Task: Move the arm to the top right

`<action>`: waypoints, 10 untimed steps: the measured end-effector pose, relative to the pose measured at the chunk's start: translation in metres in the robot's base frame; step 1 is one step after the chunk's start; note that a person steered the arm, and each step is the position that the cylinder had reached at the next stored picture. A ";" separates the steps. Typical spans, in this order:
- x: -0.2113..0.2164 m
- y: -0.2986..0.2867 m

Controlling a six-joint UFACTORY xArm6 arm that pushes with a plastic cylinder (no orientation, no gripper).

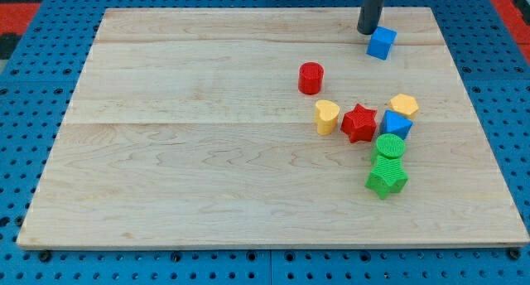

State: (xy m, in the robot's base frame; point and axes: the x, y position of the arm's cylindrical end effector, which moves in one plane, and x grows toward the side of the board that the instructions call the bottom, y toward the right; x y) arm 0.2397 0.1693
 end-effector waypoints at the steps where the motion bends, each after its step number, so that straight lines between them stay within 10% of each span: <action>1: -0.020 0.012; 10: -0.047 0.032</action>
State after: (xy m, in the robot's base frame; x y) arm 0.1923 0.2018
